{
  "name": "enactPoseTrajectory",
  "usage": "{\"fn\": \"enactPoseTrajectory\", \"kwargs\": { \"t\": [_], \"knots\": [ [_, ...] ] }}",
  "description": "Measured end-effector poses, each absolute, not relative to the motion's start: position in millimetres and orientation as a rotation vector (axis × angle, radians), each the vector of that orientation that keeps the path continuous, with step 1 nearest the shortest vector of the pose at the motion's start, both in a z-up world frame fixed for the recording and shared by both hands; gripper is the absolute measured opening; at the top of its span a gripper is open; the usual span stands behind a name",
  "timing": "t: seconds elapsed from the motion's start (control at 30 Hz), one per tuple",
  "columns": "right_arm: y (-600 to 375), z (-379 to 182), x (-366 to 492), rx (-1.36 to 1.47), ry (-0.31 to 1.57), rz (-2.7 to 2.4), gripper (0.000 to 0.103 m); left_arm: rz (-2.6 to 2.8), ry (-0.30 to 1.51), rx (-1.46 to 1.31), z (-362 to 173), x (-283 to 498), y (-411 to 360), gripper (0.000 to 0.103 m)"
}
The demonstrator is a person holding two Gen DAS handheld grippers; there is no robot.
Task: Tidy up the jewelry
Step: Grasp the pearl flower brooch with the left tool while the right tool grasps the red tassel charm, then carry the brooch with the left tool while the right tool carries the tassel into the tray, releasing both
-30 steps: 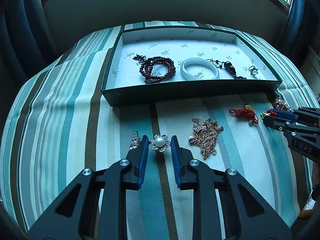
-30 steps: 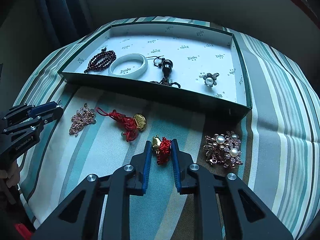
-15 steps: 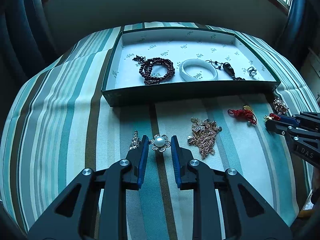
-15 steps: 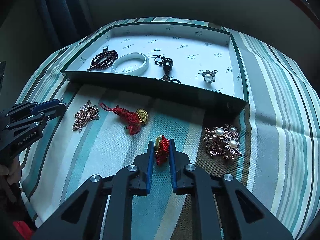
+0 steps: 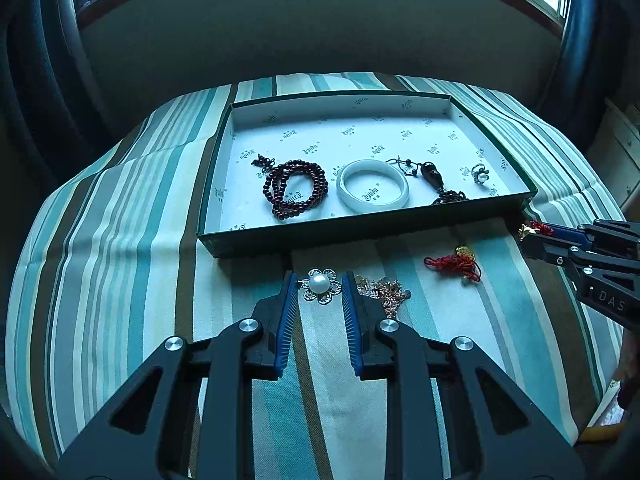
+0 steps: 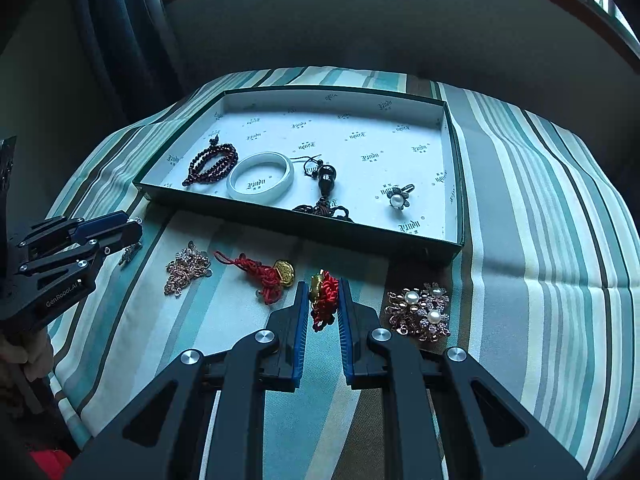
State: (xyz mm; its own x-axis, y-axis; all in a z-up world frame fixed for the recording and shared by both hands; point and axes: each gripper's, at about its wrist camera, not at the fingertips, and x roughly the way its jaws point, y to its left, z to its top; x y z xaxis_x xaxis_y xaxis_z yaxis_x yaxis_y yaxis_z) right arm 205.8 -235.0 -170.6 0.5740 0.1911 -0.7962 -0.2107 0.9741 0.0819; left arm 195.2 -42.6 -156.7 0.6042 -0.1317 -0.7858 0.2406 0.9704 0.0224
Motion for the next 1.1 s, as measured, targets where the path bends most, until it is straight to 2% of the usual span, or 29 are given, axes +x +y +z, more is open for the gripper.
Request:
{"fn": "enactPoseTrajectory", "kwargs": {
  "t": [0.37,0.67,1.1],
  "knots": [
    [-245,-145,237,-0.018,0.851,0.208,0.015,-0.259,0.842,0.108,-136,229,-67,0.022],
    [-251,-145,280,-0.023,0.831,0.184,0.015,-0.281,0.812,0.109,-132,277,-101,0.022],
    [-265,-176,336,-0.01,0.873,0.148,0.015,-0.275,0.875,0.11,-170,348,-142,0.022]
  ]
}}
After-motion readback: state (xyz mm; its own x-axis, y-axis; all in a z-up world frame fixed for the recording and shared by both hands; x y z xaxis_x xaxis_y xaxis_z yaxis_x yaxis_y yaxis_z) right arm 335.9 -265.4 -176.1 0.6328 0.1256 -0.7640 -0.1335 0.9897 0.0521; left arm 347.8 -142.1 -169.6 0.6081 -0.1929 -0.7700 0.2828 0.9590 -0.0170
